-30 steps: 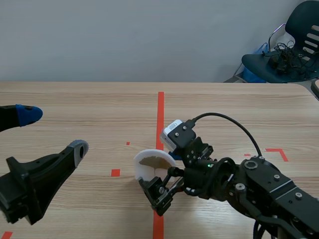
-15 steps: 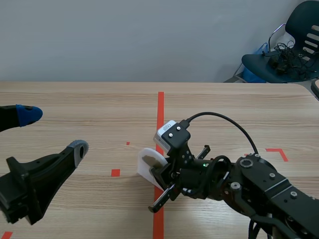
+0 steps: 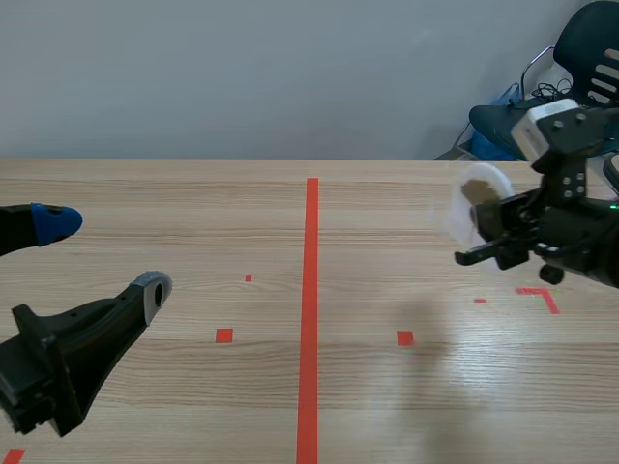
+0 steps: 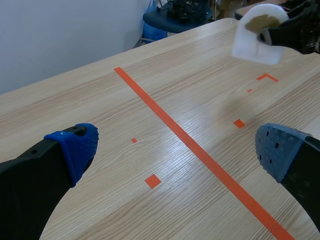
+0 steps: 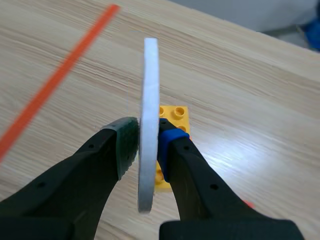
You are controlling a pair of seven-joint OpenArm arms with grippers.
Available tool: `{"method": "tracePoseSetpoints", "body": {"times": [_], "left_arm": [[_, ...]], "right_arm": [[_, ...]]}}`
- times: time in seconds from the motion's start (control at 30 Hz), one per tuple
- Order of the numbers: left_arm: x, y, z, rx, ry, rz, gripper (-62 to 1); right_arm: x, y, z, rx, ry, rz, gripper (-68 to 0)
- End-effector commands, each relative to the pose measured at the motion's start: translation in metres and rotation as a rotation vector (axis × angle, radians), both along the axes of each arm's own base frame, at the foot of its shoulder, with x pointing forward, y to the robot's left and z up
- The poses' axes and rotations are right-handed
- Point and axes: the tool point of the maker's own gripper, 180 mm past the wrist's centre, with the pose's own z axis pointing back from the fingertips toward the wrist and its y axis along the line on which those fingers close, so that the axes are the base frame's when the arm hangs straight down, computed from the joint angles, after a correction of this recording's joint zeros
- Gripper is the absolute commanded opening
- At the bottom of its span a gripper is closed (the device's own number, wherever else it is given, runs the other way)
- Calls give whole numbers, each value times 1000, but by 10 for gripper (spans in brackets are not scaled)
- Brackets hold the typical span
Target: Do the leaf sorting experiment
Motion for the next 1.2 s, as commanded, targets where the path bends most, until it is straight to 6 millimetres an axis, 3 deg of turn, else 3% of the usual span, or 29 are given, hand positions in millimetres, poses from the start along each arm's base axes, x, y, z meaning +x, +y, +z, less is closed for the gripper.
{"method": "tracePoseSetpoints", "body": {"times": [0.0, 0.13, 0.3, 0.5, 0.83, 1.0, 1.17], "left_arm": [[1, -3, 7, -25, -19, -2, 14], [1, -3, 7, -25, -19, -2, 14], [1, -3, 7, -25, -19, -2, 14], [1, -3, 7, -25, -19, -2, 14], [1, -3, 7, -25, -19, -2, 14], [1, -3, 7, -24, -19, -2, 14], [1, -3, 7, -24, -19, -2, 14]], "right_arm": [[-2, -15, -1, -9, -2, -26, -590], [-14, -66, -2, -45, 1, -168, -629], [-24, -105, -13, -38, 3, -270, -629], [-25, -127, -33, -24, -8, -317, -629], [-16, -152, -46, -35, -41, -369, -616], [-18, -163, -51, -50, -24, -392, -528], [-15, -176, -35, -100, -35, -356, -344]]}}
